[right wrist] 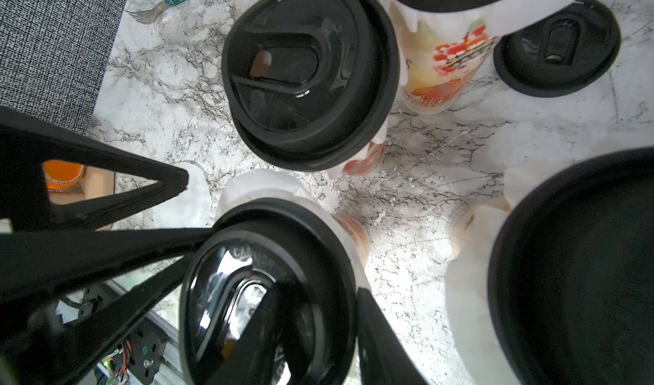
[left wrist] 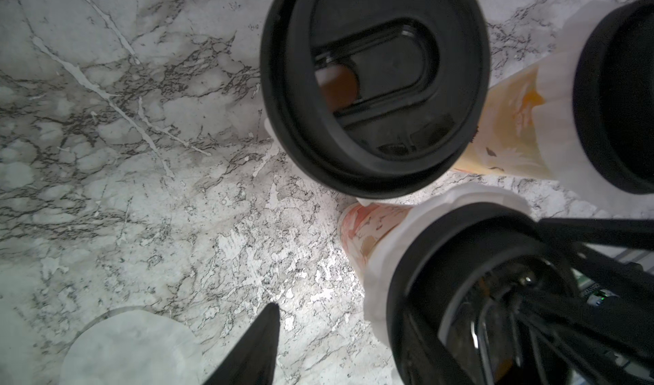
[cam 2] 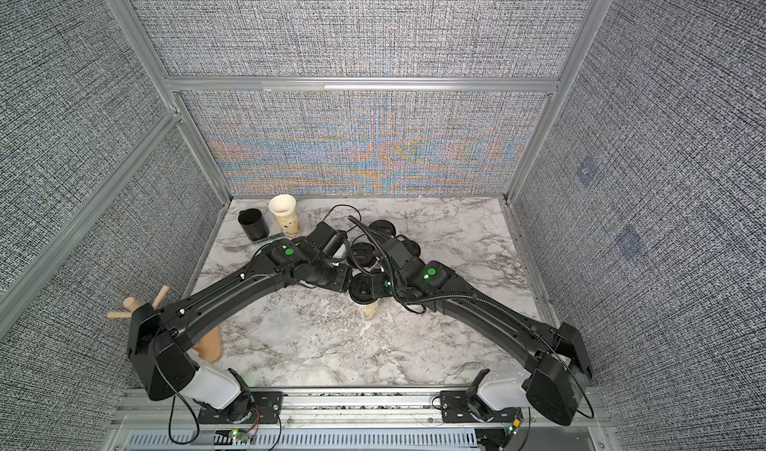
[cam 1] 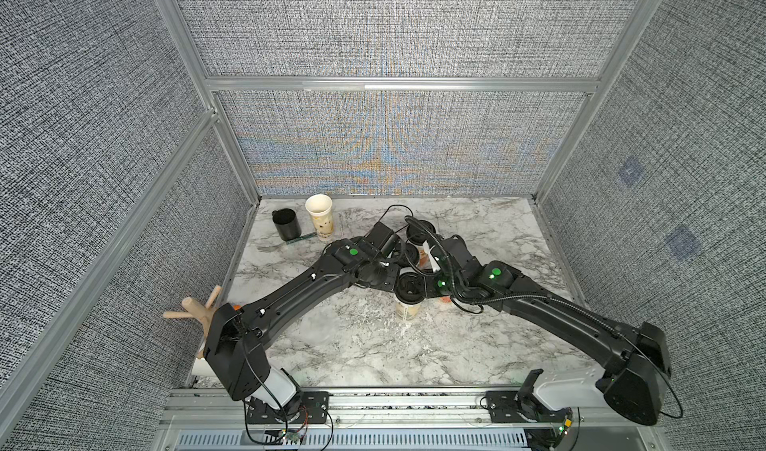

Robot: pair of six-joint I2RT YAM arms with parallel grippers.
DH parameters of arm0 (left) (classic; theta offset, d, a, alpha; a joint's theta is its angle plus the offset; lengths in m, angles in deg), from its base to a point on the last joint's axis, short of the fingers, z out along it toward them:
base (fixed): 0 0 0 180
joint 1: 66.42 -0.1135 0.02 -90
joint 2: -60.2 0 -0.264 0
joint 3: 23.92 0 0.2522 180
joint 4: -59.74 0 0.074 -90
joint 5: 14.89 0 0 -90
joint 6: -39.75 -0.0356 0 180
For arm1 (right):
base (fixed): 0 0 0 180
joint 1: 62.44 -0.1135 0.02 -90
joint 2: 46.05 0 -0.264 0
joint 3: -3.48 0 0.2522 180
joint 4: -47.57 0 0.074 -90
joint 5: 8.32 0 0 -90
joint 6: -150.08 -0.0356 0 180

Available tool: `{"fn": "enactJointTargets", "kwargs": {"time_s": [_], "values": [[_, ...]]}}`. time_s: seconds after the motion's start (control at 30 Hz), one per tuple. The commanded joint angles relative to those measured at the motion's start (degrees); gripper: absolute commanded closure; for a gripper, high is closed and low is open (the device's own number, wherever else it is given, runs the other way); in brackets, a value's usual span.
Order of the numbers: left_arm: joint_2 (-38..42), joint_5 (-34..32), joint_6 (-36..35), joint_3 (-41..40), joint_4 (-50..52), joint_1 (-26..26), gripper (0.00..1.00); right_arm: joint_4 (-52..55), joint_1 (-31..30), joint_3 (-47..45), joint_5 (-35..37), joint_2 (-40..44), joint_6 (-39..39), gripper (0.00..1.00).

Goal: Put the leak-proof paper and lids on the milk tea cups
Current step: Secure the cup lid on the cup.

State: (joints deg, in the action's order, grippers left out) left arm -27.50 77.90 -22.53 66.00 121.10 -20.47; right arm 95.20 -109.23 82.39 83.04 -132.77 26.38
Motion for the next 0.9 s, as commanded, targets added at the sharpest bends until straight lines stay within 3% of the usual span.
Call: {"fn": "enactJointTargets", "kwargs": {"time_s": [0.0, 0.47, 0.87], "values": [[0.0, 2.0, 0.9, -3.5, 3.4, 0.1, 0.45, 13.1, -0.3, -1.9, -1.4, -0.5, 0.7, 0.63], [3.5, 1.5, 2.4, -12.2, 3.3, 0.1, 0.45, 12.8, -0.3, -4.3, -1.8, -1.0, 0.5, 0.64], [1.2, -4.4, -3.2, 4.8, 12.3, 0.1, 0.38, 13.2, -0.3, -2.2, -1.0, -0.6, 0.5, 0.64]]}}
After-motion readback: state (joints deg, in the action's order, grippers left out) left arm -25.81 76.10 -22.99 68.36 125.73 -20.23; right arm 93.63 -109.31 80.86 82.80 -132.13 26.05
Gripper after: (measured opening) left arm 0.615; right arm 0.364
